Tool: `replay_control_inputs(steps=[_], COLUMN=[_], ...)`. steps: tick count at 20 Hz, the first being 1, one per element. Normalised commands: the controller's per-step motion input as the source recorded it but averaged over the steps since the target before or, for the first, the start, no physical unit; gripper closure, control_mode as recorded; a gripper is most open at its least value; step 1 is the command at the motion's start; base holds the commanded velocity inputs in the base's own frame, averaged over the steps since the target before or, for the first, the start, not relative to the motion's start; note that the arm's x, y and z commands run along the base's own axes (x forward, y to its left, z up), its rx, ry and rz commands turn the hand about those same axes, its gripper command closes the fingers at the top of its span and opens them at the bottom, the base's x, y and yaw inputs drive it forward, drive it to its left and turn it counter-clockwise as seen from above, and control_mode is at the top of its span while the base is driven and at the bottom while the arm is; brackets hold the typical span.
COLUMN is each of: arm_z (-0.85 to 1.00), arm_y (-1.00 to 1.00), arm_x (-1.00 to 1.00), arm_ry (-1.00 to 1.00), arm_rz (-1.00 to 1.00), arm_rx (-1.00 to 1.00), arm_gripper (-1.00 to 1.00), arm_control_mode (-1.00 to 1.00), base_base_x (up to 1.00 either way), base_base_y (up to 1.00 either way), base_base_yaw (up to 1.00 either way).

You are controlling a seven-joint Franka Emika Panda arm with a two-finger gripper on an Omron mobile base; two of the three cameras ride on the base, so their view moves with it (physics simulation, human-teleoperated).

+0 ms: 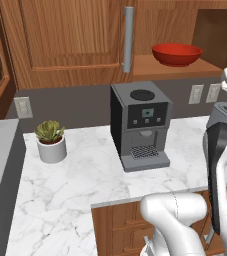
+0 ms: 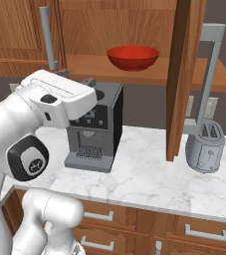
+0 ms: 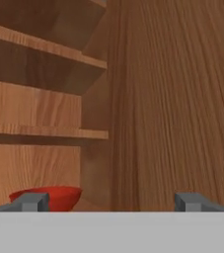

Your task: Move the bowls from the cabinet to the plates on the dining table.

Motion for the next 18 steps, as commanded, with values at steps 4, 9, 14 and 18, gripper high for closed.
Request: replay_control_inputs(steps=[4,9,14,18], arm_z=[0.07,0.0,-0.14,-0.11], arm_y=[0.48,0.43,0.37,0.39], arm_x=[0.02,0.06,0.08,0.07], arm_ry=[0.08,0.1,0.06,0.01], arm_rz=[0.07,0.07,0.07,0.07], arm_rx=[0.04,0.1,0.15,0.13], arm_gripper=[-1.0,-1.0,-1.0,-1.0], arm_control_mode=[-1.0,-1.0,-1.0,-1.0], base_base_x=[0.0,0.0,0.0,0.0], base_base_y=[0.0,0.0,0.0,0.0], base_base_yaw=[0.0,0.0,0.0,0.0])
